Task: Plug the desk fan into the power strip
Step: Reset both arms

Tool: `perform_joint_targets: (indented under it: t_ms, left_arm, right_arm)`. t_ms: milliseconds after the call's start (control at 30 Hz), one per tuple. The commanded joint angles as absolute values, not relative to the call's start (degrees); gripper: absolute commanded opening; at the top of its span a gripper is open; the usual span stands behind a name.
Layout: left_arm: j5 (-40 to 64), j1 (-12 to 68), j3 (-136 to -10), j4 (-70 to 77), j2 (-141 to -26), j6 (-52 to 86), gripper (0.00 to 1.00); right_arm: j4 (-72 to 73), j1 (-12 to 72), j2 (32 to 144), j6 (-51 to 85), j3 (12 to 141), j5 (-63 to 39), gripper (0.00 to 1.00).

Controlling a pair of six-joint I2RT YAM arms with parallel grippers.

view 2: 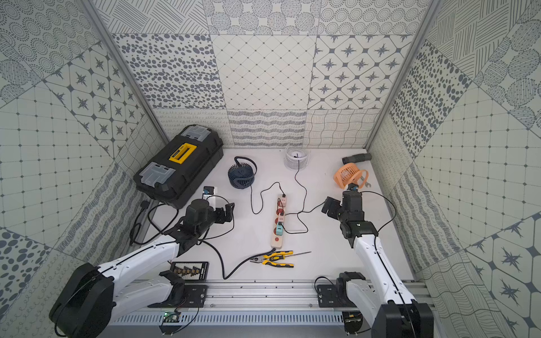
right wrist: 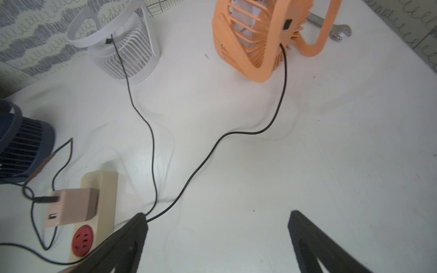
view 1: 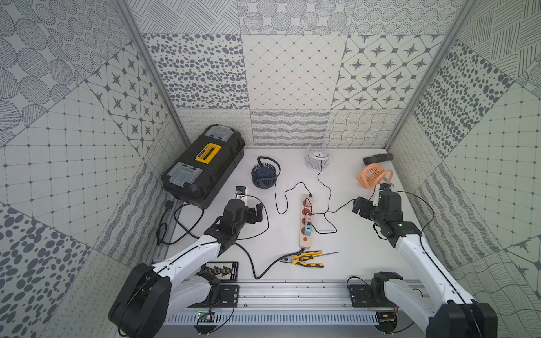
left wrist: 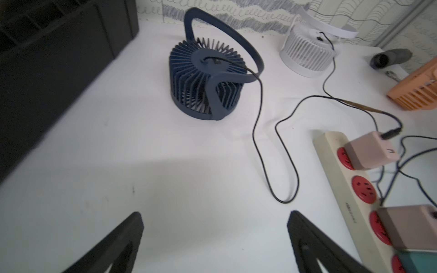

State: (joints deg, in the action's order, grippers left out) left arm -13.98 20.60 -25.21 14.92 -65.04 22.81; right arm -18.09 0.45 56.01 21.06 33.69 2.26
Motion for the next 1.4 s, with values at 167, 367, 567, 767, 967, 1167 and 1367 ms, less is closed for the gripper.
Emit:
perform_joint_targets:
  t_ms: [167,367,567,767,967,1167,1367]
  left_arm:
    - [-35.2,14.83,-18.49,36.45,-65.65,10.79,0.99]
    - [-26.65,14.34,-12.76,59.62,-77.58,-2.35,0.98]
    - [-15.64,10.67,-12.88,75.8,-93.78,-4.07,0.98]
    - [-11.24,3.75,-22.11,52.35,-90.49,4.3,0.98]
    - [-11.13,3.33,-22.01,52.76,-90.67,4.14,0.98]
    - [-7.34,3.33,-22.53,51.79,-90.64,2.6,0.98]
    - [-6.96,3.34,-22.53,51.67,-90.62,2.56,0.98]
  right_arm:
    - [6.91,-6.39,64.2,16.87,28.37,1.7,0.97]
    - [25.55,-6.42,66.89,10.39,20.61,-1.02,0.97]
    - [39.77,-6.02,70.45,7.14,16.21,-7.34,0.97]
    - [52.93,-3.77,78.1,3.93,15.79,-11.39,0.97]
    - [60.34,-0.21,90.0,-0.17,18.55,-12.39,0.97]
    - [49.42,0.37,89.44,1.95,23.27,-3.58,0.97]
    - [50.45,0.7,89.65,2.08,22.98,-2.46,0.97]
